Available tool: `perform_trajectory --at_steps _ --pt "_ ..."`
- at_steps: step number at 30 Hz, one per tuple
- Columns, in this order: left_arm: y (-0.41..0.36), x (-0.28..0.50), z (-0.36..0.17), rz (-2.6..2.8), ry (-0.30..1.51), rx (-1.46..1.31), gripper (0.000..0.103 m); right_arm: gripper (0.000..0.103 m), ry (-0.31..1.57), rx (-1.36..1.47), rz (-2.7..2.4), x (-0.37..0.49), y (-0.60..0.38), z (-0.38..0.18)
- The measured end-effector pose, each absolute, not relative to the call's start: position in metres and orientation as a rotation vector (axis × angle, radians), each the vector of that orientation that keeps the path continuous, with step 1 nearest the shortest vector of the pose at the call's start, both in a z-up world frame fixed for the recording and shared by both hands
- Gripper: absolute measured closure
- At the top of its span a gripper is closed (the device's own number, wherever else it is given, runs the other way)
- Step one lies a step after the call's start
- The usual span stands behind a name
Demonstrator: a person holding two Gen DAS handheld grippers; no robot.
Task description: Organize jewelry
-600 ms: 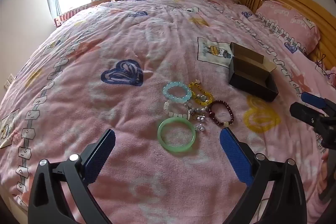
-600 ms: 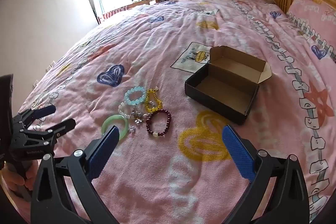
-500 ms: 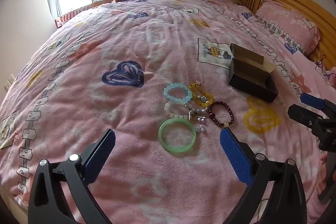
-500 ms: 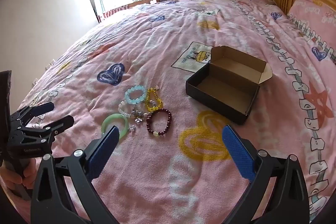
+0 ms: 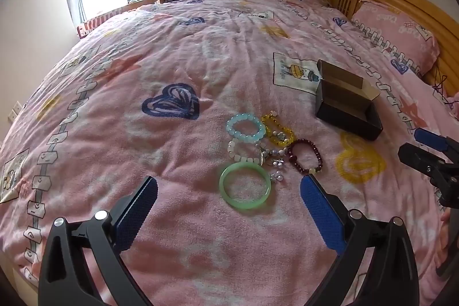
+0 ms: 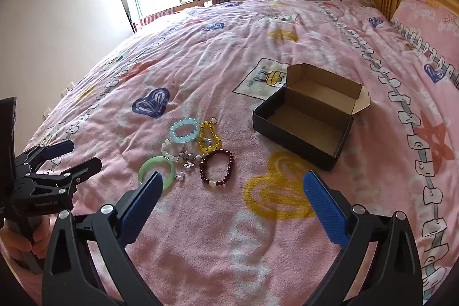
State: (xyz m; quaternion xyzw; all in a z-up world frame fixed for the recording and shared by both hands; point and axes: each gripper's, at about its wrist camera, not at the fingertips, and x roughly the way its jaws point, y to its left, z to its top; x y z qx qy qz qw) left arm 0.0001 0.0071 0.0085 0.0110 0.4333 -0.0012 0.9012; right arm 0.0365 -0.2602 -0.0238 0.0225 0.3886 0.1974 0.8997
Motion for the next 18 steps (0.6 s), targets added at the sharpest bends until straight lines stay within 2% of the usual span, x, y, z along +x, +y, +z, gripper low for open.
perform_trajectory --at_steps 18 --pt "0.0038 0.0002 0.0029 0.002 0.891 0.021 0.006 0.007 0.802 0.035 0.41 0.0348 -0.2565 -0.0234"
